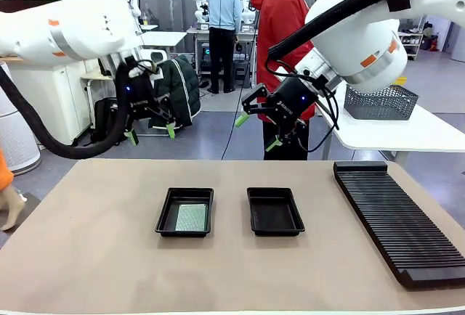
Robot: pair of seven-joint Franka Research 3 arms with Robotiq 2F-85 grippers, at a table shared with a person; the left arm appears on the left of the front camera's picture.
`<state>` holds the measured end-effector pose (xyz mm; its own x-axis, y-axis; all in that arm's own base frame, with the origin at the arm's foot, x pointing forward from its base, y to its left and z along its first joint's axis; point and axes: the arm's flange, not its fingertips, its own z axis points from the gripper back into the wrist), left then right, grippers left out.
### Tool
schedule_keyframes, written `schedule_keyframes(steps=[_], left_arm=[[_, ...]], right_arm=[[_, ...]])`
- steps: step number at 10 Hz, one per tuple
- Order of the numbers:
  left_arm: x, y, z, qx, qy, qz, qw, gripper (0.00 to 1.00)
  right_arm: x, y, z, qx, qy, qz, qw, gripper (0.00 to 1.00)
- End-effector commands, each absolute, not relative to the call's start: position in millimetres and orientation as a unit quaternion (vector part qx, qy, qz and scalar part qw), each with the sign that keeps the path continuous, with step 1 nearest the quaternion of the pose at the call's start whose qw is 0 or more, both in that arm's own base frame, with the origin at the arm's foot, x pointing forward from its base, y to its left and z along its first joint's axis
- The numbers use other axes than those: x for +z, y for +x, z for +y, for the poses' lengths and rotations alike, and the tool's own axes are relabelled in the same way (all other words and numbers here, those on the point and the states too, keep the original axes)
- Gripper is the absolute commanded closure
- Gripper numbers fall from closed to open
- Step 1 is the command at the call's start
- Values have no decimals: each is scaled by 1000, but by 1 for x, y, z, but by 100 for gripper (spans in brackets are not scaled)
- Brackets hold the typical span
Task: Inspect and transfer BCBs to ESD trays.
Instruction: Pick up the ESD tray and place it on the left side of the table.
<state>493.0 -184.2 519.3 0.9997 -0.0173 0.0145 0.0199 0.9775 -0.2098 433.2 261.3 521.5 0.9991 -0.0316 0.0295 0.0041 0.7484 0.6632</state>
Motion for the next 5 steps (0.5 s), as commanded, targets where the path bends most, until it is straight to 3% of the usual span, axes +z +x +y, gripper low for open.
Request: schedule_keyframes(steps=[1,5], left_arm=[[500,501,-195,2,-75,-18,997,0],[458,507,-211,-1,-48,-19,999,0]], right_arm=[[508,430,249,-7,379,-25,925,0],[498,427,228,-14,391,-28,920,0]])
